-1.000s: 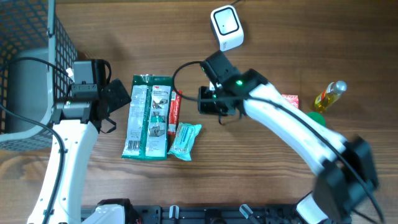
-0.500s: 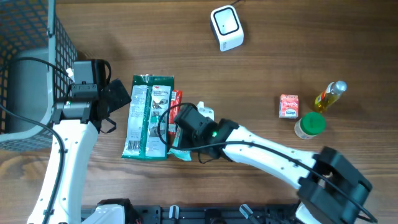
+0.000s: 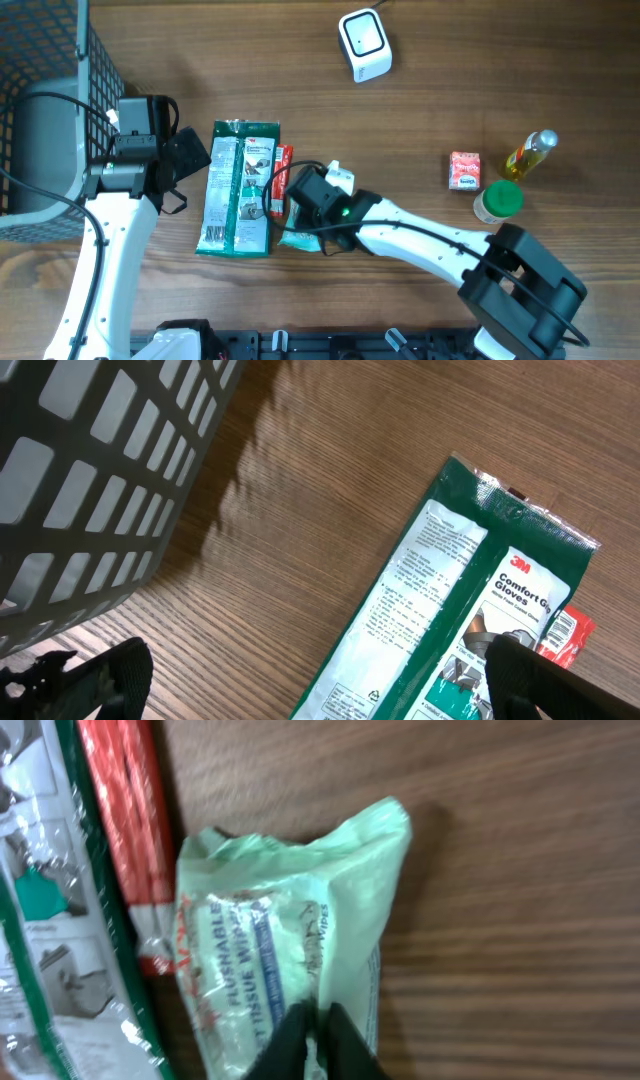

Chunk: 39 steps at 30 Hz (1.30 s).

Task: Scan the item barcode
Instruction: 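Lower the right gripper onto the green wipes packet and grasp it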

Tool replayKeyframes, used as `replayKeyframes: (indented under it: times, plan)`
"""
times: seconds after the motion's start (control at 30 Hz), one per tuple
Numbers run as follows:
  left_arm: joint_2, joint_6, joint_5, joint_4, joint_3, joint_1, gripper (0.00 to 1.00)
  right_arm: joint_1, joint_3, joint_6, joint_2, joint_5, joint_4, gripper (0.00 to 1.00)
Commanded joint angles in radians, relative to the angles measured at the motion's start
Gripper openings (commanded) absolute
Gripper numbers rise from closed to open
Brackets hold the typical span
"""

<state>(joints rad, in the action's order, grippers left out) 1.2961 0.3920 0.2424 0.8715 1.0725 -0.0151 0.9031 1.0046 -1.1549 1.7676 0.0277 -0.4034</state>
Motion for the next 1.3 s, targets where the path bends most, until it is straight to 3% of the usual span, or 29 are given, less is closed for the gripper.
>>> replayKeyframes:
  times: [0.0, 0.17, 0.23, 0.3, 0.33, 0.4, 0.43, 0.53, 0.7, 0.87, 1.1, 1.27]
  plan:
    - [0.002, 0.013, 0.013, -0.002, 0.009, -0.004, 1.00, -0.060, -0.008, 0.117, 0.018, 0.050, -0.026, 0.04]
    - [0.002, 0.013, 0.013, -0.002, 0.009, -0.004, 1.00, -0.155, -0.007, 0.314, -0.044, 0.028, -0.092, 0.04]
    - [0.002, 0.013, 0.013, -0.002, 0.009, -0.004, 1.00, -0.205, -0.007, 0.466, -0.082, -0.047, -0.100, 0.04]
    - [0.002, 0.013, 0.013, -0.002, 0.009, -0.004, 1.00, -0.252, -0.007, 0.510, -0.104, -0.123, -0.120, 0.08]
    - [0.002, 0.013, 0.013, -0.002, 0.009, -0.004, 1.00, -0.277, -0.007, 0.539, -0.105, -0.187, -0.120, 0.23]
    - [0.002, 0.013, 0.013, -0.002, 0.009, -0.004, 1.00, -0.286, -0.007, 0.558, -0.105, -0.239, -0.113, 0.37]
    - [0.002, 0.013, 0.013, -0.002, 0.009, -0.004, 1.00, -0.279, -0.007, 0.561, -0.105, -0.239, -0.110, 0.50]
    - [0.002, 0.013, 0.013, -0.002, 0.009, -0.004, 1.00, -0.238, -0.007, 0.599, -0.105, -0.196, -0.105, 0.59]
    - [0.002, 0.013, 0.013, -0.002, 0.009, -0.004, 1.00, -0.098, -0.007, 0.604, -0.104, 0.074, -0.127, 0.66]
    - [0.002, 0.013, 0.013, -0.002, 0.009, -0.004, 1.00, -0.020, -0.003, 0.602, -0.102, 0.180, -0.123, 0.66]
    - [0.002, 0.013, 0.013, -0.002, 0.009, -0.004, 1.00, -0.003, 0.000, 0.628, -0.090, 0.226, -0.128, 0.65]
    - [0.002, 0.013, 0.013, -0.002, 0.009, -0.004, 1.00, -0.003, 0.000, 0.631, -0.007, 0.158, -0.064, 0.61]
